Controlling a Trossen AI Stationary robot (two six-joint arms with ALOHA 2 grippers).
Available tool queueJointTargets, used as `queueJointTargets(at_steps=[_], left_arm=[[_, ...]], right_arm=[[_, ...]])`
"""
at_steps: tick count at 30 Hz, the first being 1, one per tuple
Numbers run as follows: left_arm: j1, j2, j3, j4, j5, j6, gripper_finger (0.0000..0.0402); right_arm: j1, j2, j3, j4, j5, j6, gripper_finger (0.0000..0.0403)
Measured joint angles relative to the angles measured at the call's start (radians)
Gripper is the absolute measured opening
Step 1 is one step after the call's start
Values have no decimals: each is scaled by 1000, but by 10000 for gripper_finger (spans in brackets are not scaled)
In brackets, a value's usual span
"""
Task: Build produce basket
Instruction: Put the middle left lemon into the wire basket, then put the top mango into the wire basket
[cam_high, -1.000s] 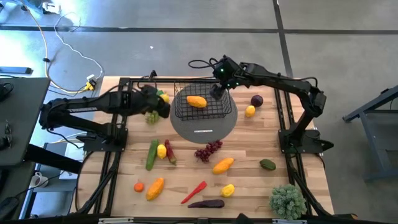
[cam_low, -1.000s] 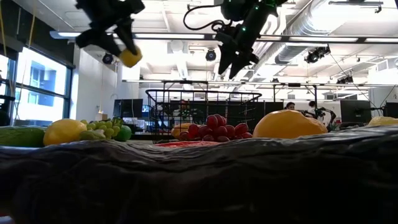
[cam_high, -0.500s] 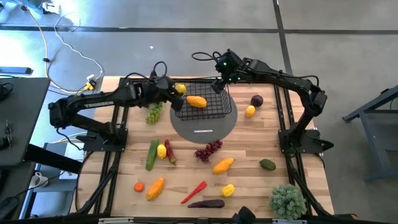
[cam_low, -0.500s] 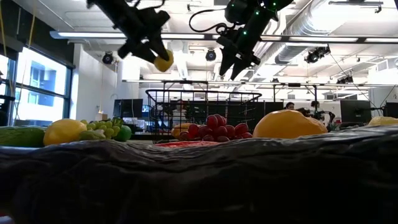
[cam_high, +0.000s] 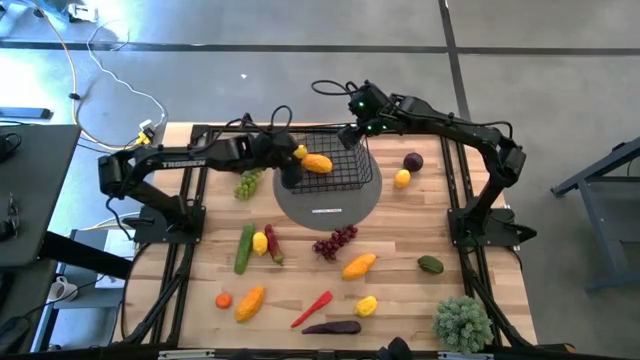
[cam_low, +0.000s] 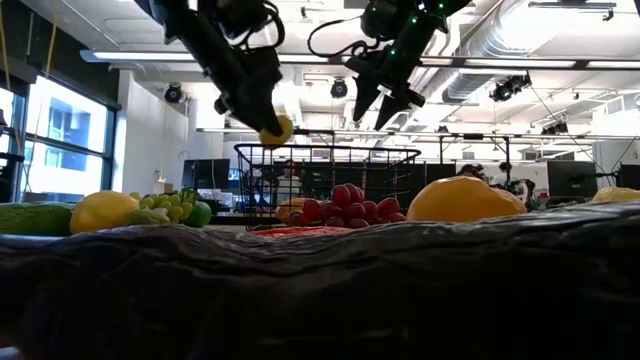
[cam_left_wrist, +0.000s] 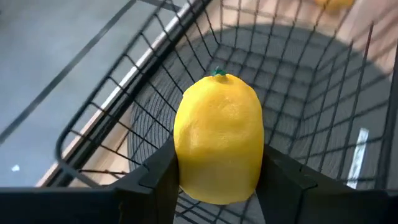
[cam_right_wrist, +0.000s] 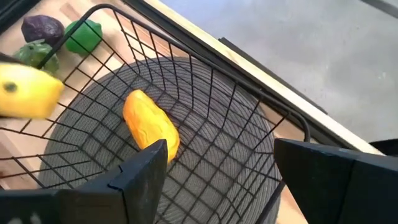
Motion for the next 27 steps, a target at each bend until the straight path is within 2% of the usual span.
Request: queueJointTargets(at_steps=[7, 16, 21, 27], left_arm=[[0, 48, 0, -16, 35, 122, 159], [0, 54, 0, -23, 52, 189, 163], [0, 54, 0, -48, 54, 229, 197], [-1, 54, 0, -49, 47, 233, 237]], right_arm=[[16, 0, 0, -45, -8, 79, 275], [118, 0, 0, -154, 4, 178, 275], [178, -2, 0, -204, 30, 251, 275], [229, -58, 0, -246, 162, 345, 275]])
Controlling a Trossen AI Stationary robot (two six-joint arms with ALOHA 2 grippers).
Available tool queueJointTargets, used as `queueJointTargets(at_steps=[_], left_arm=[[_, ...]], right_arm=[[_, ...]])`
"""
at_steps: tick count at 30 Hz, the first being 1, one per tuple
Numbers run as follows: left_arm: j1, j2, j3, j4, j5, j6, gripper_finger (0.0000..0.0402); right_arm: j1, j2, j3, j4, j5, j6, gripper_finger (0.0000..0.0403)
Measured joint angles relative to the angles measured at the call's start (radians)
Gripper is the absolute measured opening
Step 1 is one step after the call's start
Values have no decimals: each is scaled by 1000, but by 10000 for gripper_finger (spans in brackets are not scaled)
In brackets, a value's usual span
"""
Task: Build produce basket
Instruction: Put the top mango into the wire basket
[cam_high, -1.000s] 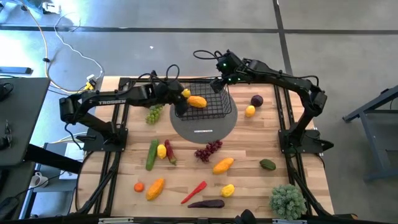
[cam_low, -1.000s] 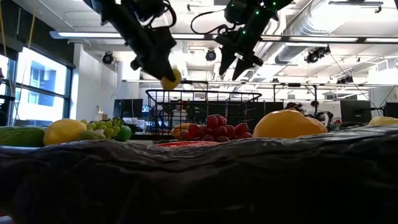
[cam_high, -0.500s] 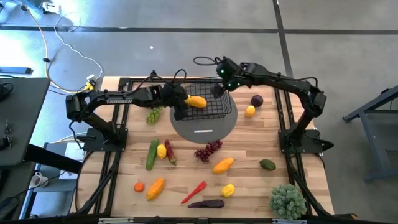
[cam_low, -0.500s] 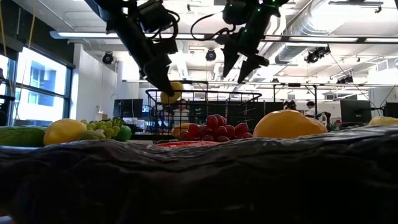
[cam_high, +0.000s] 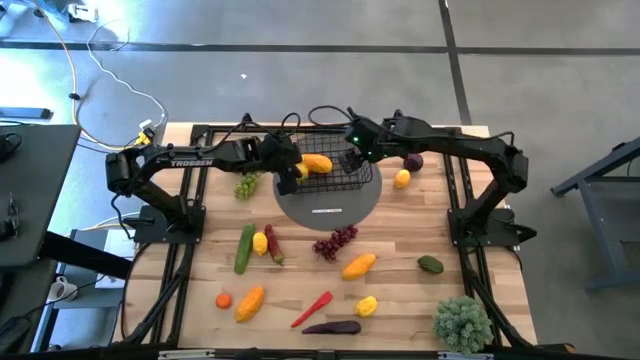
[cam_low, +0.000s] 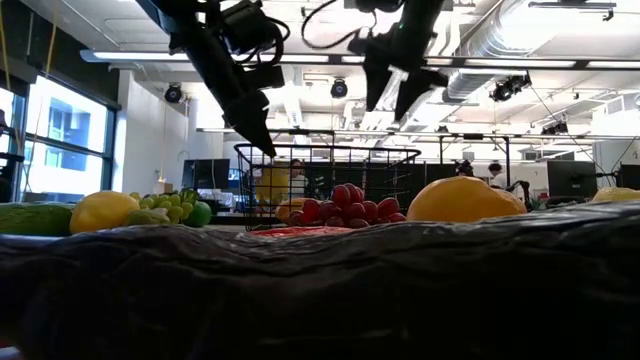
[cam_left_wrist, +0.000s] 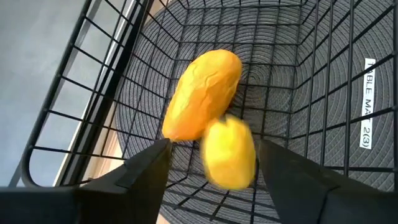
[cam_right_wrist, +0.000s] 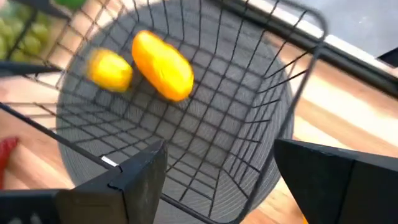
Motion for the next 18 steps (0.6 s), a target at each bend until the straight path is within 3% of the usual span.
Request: queueJointTargets(at_steps=[12, 18], left_arm=[[0, 0, 70, -27, 5, 0, 243], [-2, 0, 192, -203, 41, 0, 243]], right_arm=[[78, -141, 0, -164, 148, 137, 275], [132, -157, 0, -234, 142, 172, 275]])
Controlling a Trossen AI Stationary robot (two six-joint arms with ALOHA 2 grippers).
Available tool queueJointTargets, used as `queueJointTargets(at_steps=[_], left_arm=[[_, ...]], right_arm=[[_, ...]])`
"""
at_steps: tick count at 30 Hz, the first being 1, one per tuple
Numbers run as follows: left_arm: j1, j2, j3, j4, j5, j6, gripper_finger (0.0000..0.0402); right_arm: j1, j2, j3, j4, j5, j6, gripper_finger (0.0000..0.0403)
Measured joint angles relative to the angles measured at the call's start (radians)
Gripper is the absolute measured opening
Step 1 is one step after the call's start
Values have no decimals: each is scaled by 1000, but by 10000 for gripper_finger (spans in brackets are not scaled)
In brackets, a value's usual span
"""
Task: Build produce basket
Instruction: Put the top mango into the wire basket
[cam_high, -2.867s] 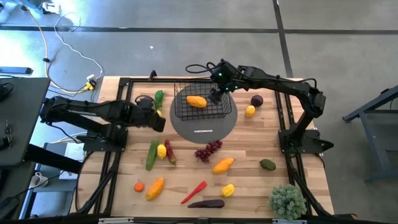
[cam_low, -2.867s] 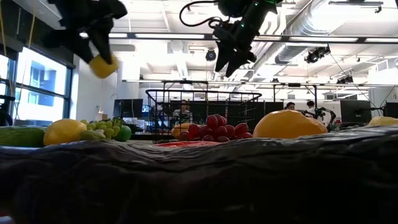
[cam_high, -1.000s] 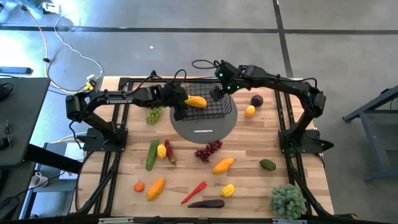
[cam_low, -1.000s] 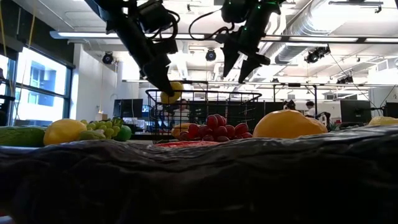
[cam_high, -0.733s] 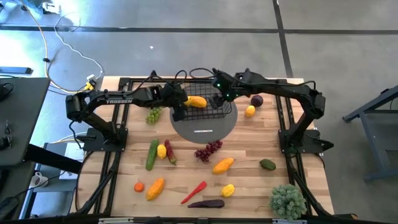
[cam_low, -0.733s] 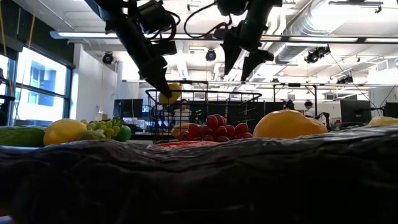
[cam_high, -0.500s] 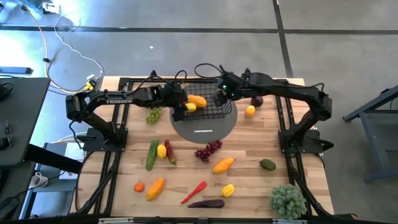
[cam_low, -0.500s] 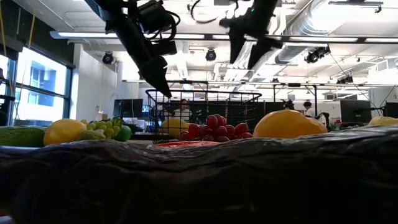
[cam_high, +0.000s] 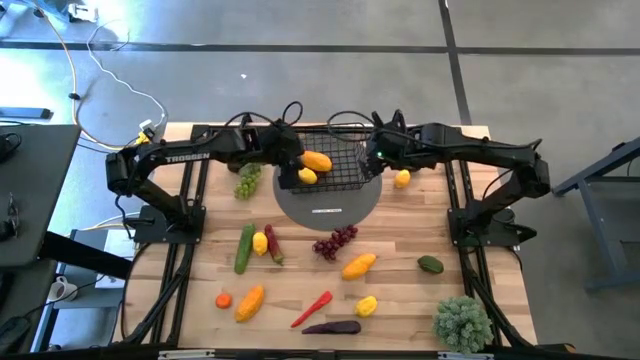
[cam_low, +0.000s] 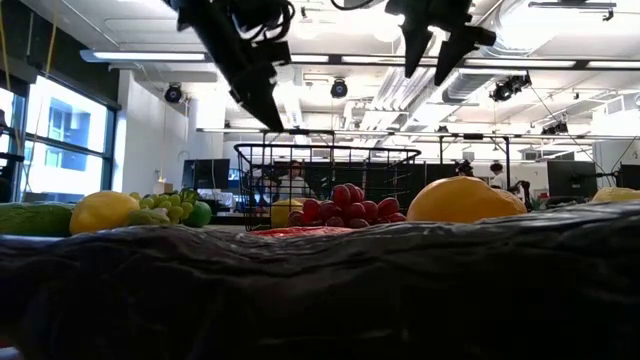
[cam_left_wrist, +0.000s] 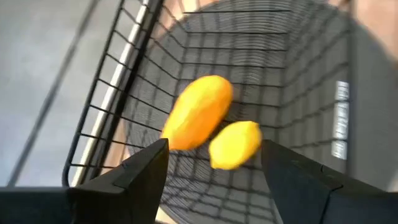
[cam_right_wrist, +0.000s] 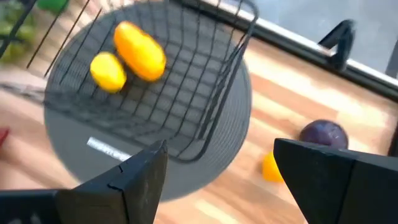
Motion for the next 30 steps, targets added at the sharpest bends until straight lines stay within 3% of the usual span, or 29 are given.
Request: queueJointTargets(at_steps=[8, 16, 20, 30], left_arm=[[0, -4, 171, -266, 95, -8, 243], [-27, -82, 201, -352, 138, -8, 243], [-43, -127, 201, -382, 138, -30, 243], [-76, -192, 201, -498, 138, -157, 243]], right_arm=[[67, 0, 0, -6, -212, -12, 275], [140, 0, 0, -10, -351, -47, 275], [185, 1, 0, -9, -373, -102, 275], [323, 37, 0, 20, -393, -431, 275]])
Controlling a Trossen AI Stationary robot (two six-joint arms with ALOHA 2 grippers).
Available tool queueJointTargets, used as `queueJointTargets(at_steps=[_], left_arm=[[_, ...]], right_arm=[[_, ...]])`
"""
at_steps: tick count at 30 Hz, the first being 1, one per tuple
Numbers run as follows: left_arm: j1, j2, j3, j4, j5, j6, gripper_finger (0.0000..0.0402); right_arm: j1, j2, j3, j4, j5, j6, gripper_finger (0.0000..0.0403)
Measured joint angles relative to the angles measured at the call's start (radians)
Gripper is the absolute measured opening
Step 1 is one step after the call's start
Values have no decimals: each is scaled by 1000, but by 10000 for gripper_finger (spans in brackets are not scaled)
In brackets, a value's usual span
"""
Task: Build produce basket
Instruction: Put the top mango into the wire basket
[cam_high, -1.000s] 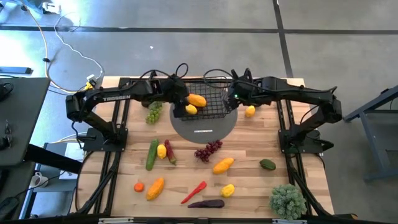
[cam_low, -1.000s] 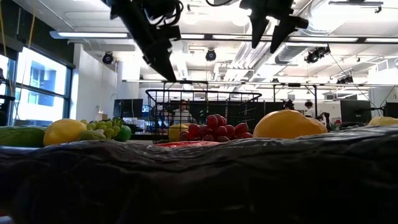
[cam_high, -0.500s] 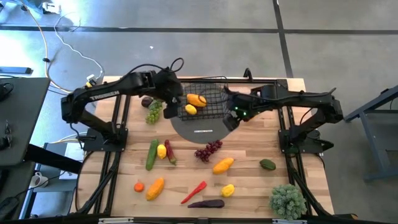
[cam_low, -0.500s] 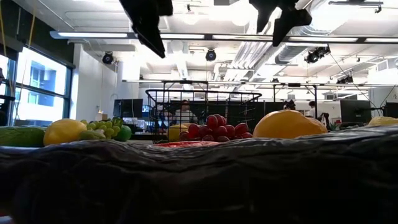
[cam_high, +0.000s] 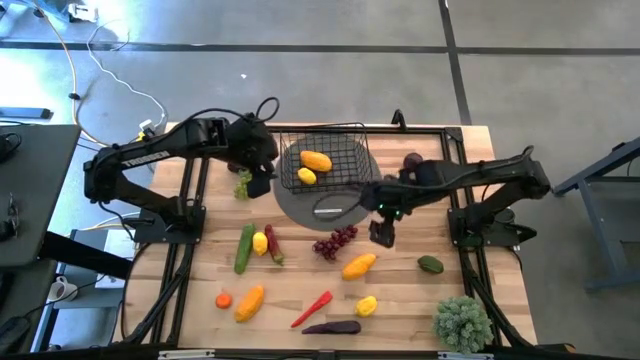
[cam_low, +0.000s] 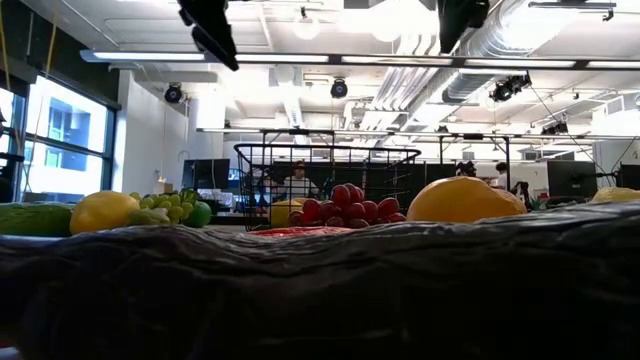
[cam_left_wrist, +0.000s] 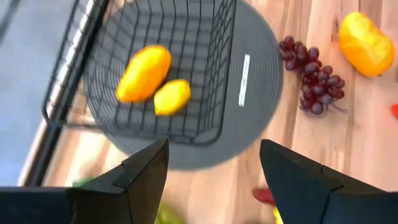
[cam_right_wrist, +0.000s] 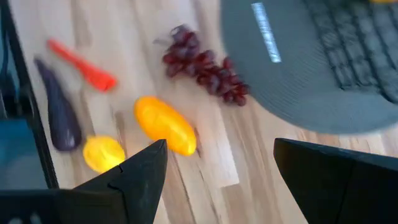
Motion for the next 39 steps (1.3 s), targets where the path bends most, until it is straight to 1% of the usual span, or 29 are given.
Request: queueJointTargets(at_steps=[7, 13, 19, 23, 26, 31, 39], left_arm=[[-41, -1, 0, -86, 0, -84, 243], [-71, -1, 0, -81, 0, -141, 243], [-84, -1, 0, -83, 0, -179, 243], [-101, -1, 0, -124, -1, -201, 243], [-119, -1, -6, -147, -30, -220, 243], [-159, -6, -61, -140, -42, -260, 243], [-230, -56, -187, -130, -57, -383, 243]], right_arm=[[112, 80, 0, 71, -7, -243, 275], [177, 142, 0, 118, -5, -361, 275], [216, 214, 0, 152, -5, -391, 275], [228, 258, 0, 155, -5, -391, 275], [227, 277, 0, 158, -5, -390, 275], [219, 307, 0, 158, -5, -390, 275], [197, 378, 0, 160, -28, -391, 275]])
